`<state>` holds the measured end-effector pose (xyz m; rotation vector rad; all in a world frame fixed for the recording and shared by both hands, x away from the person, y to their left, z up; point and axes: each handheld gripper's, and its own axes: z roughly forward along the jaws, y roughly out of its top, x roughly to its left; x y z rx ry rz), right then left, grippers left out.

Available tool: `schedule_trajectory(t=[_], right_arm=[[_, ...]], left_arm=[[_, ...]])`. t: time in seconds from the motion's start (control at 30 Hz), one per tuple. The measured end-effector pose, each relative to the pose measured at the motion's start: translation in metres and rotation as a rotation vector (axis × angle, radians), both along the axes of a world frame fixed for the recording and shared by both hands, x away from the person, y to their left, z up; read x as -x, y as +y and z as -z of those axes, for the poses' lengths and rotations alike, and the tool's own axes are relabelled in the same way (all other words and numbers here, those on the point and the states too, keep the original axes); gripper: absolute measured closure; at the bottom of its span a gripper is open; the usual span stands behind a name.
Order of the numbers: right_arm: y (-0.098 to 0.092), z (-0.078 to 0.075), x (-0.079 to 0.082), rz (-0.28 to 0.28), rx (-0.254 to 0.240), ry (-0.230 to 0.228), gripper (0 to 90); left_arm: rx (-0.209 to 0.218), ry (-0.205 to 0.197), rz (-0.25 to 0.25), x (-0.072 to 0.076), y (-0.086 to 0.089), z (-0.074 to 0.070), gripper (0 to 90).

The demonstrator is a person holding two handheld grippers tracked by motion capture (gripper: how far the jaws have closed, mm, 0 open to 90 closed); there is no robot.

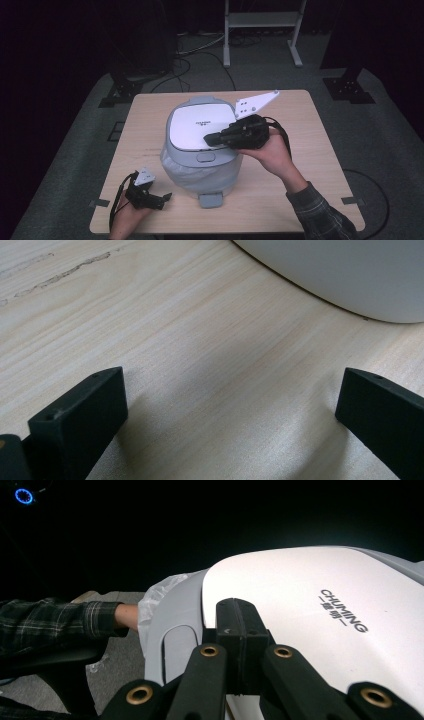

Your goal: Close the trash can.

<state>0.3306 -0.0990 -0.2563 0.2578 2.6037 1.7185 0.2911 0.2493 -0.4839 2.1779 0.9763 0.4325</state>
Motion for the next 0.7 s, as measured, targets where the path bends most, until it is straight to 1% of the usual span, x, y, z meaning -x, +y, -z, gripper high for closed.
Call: schedule_trajectory(t=[0.23,0.27,0.3,0.4,0.53,0.7], right_arm=[[0.003,-0.001,0.002,-0.018,0.025,-0.005,90.0],[0.004,-0.001,0.003,-0.023,0.042,-0.012,90.0],[0.005,-0.001,0.004,-0.024,0.045,-0.016,90.0],[0.006,-0.002,0.005,-0.038,0.052,-0.008,90.0],[0.007,-0.003,0.005,-0.028,0.063,-0.004,90.0],[0.01,-0.005,0.006,-0.021,0.088,-0.015,90.0]], left_arm=[[0.0,0.0,0.0,0.0,0.0,0.0,0.0],[0.0,0.0,0.0,0.0,0.0,0.0,0.0],[0.0,0.0,0.0,0.0,0.0,0.0,0.0],[0.0,0.0,0.0,0.0,0.0,0.0,0.0],[0.0,0.0,0.0,0.0,0.0,0.0,0.0],[0.0,0.0,0.0,0.0,0.0,0.0,0.0]])
